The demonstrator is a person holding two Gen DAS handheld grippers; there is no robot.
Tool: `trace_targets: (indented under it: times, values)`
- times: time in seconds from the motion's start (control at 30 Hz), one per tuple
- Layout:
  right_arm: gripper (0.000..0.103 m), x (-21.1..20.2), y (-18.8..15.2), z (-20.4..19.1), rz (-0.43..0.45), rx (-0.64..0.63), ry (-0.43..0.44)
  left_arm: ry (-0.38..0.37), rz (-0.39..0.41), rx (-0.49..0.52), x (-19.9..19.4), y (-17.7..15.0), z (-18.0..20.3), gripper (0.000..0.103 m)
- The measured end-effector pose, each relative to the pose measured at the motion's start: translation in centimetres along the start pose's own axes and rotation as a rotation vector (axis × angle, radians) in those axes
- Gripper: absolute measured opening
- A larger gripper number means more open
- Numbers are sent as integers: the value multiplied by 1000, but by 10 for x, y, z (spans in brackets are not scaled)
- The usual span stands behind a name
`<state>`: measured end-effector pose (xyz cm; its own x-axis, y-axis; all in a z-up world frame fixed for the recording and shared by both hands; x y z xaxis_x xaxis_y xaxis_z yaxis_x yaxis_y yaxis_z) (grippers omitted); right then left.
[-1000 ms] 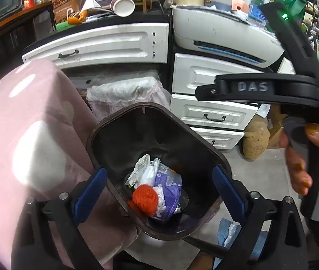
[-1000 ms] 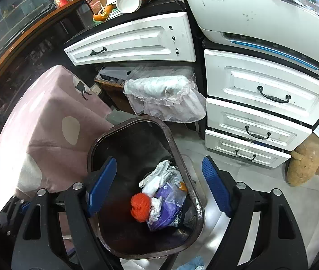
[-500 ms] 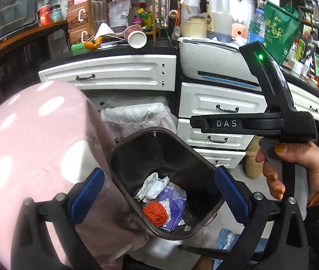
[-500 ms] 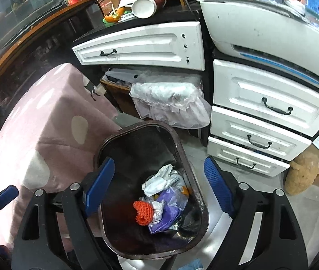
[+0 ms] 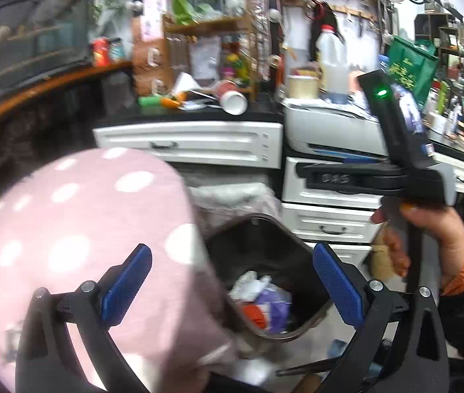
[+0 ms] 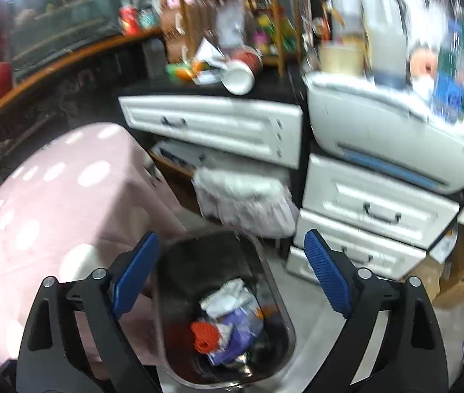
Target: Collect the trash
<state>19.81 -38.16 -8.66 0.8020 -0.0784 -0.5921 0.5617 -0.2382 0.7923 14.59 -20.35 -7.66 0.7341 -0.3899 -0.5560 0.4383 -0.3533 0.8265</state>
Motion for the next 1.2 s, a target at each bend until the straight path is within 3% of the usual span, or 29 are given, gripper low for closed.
trace_targets:
  times: [0.07, 0.33, 0.53, 0.67, 1.0, 1.2]
  values:
    - [97, -22, 11, -20, 70, -32, 8, 52, 12, -14, -15, 1, -20, 98]
    - [97, -98, 20, -91, 260, -115, 66, 266, 79, -129, -74, -1, -94, 98]
    - [97, -130, -3, -126, 299, -125, 140, 361, 178, -255, -122, -5, -126, 98]
    - [97, -139, -24, -141, 270, -156, 156, 390, 189, -270, -137, -8, -128, 98]
    - [97, -166, -46, -142, 375, -206, 144, 436, 205, -311, -150, -39, -132, 98]
    - [97, -172, -52, -148, 399, -224, 168, 457, 247, -319, -158, -40, -131, 98]
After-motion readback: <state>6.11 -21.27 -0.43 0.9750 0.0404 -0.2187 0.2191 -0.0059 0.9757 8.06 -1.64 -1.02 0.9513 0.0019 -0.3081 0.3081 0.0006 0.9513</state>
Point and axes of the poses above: each gripper's, at about its wrist camera, not at the fingertips, and x roughly the way its jaws point, z to its right, y to its top, the point moved 10 cm from there along x, roughly the way its jaws point, and after that the axes turned 2 degrees about y, right-handed, at the moved point
